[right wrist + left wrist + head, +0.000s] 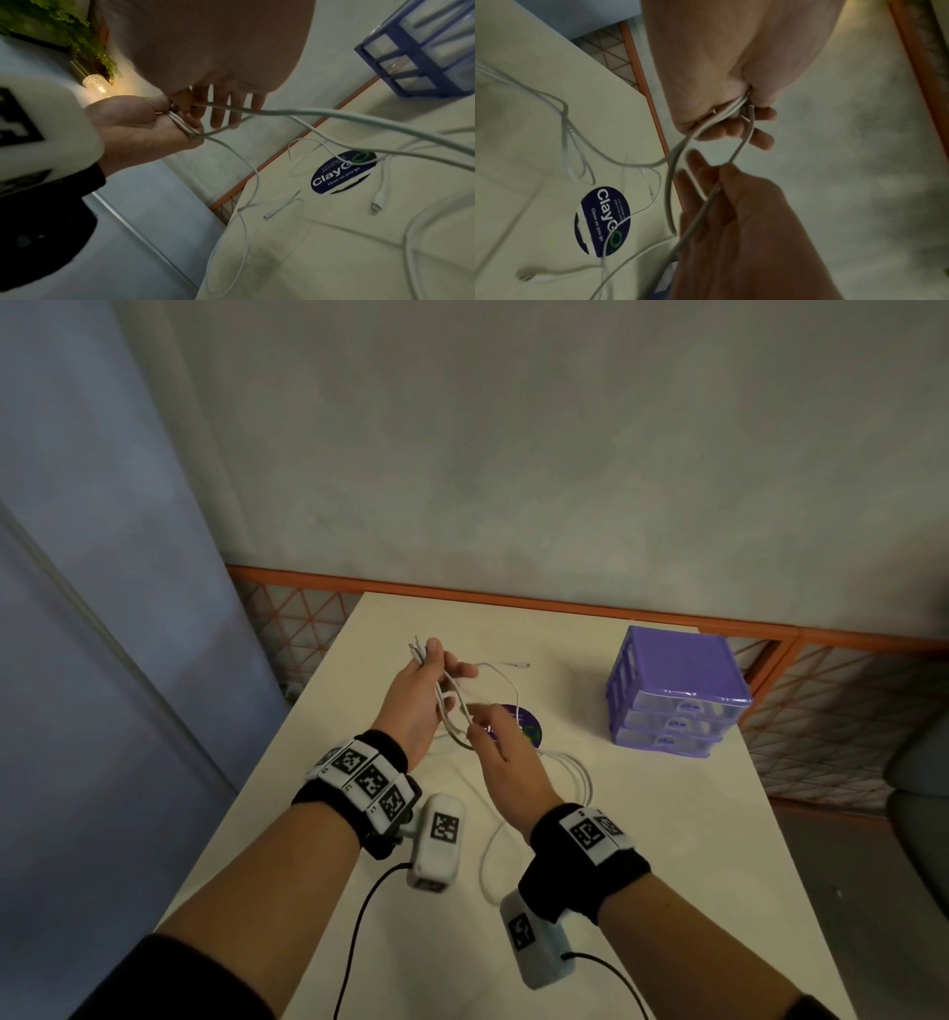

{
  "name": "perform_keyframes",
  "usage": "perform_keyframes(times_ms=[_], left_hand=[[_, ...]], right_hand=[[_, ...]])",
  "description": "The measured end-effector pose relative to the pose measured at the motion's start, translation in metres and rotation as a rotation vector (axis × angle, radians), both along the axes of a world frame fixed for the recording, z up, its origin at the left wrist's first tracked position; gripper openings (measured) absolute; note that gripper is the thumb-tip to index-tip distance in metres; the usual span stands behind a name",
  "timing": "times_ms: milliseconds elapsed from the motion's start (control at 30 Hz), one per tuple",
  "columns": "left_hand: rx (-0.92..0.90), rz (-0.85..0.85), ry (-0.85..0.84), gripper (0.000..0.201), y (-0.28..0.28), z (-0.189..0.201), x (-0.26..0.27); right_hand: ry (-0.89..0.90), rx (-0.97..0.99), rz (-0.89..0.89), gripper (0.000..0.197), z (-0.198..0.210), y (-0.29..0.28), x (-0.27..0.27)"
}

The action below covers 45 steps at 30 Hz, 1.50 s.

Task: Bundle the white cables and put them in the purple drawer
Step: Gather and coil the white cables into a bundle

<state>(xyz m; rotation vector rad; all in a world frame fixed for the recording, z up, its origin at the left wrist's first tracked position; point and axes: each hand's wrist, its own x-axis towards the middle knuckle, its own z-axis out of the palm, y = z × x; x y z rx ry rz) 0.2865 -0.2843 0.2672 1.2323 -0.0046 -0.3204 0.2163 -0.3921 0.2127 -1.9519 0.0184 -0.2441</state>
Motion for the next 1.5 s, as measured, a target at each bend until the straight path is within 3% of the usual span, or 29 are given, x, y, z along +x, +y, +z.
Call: perform_keyframes(times_ms=[67, 167, 300, 433, 500, 767, 833, 967, 1033, 1100, 1133, 1167, 1200, 1233, 1333, 1433, 1500], left_hand=[[-0.087, 0.0, 0.045, 0.03, -0.003, 0.002, 0.001], [-0.165, -0.034, 0.07, 0.028, -0.006, 0.006, 0.0], [-0.238, 0.009, 0.067, 0.026, -0.005, 0.006, 0.009], [-0.248, 0.097, 0.066, 0.031, 0.005, 0.01, 0.024], [-0.261, 0.153, 0.065, 0.033, 0.017, 0.015, 0.038], [-0.313, 0.367, 0.149, 0.031, 0.046, 0.004, 0.054], [-0.265, 0.413, 0.13, 0.028, 0.052, 0.002, 0.052], [0.076, 0.455, 0.112, 0.025, 0.059, -0.018, 0.048], [0.276, 0.412, 0.178, 0.018, 0.066, -0.033, 0.045], [0.531, 0.305, 0.287, 0.063, 0.073, -0.045, 0.04], [0.746, 0.207, 0.296, 0.085, 0.074, -0.048, 0.036], [0.971, 0.118, 0.26, 0.096, 0.072, -0.049, 0.028], [1.144, 0.058, 0.169, 0.095, 0.067, -0.047, 0.021], [1.199, 0.019, 0.025, 0.085, 0.061, -0.043, 0.014], [0.882, -0.157, -0.349, 0.05, 0.035, -0.017, -0.008], [0.74, -0.319, -0.42, 0.047, 0.005, 0.005, -0.032], [0.701, -0.3, -0.443, 0.034, -0.001, 0.01, -0.031]], right_hand=[[0.073, 0.158, 0.054, 0.016, 0.004, 0.005, 0.0], [0.072, 0.161, 0.07, 0.016, 0.005, 0.009, 0.001], [0.051, 0.057, 0.047, 0.021, 0.015, 0.008, 0.003], [0.146, -0.268, 0.078, 0.054, 0.017, -0.006, 0.0], [0.237, -0.331, 0.093, 0.06, 0.009, -0.022, -0.006], [0.341, -0.066, -0.014, 0.053, 0.001, -0.08, 0.0], [0.316, 0.007, -0.015, 0.047, 0.009, -0.086, 0.002], [0.221, 0.077, -0.068, 0.04, 0.028, -0.089, 0.013], [0.187, 0.05, -0.069, 0.04, 0.038, -0.089, 0.017], [0.167, 0.021, -0.03, 0.04, 0.048, -0.086, 0.02], [0.164, -0.005, -0.008, 0.04, 0.053, -0.084, 0.022], [0.162, -0.031, 0.013, 0.041, 0.057, -0.081, 0.024], [0.162, -0.057, 0.035, 0.041, 0.061, -0.077, 0.027], [0.16, -0.088, 0.057, 0.042, 0.064, -0.072, 0.029], [0.153, -0.259, 0.113, 0.043, 0.069, -0.053, 0.033], [0.133, -0.272, 0.107, 0.044, 0.074, -0.053, 0.025], [0.147, -0.148, 0.112, 0.044, 0.074, -0.055, 0.03]])
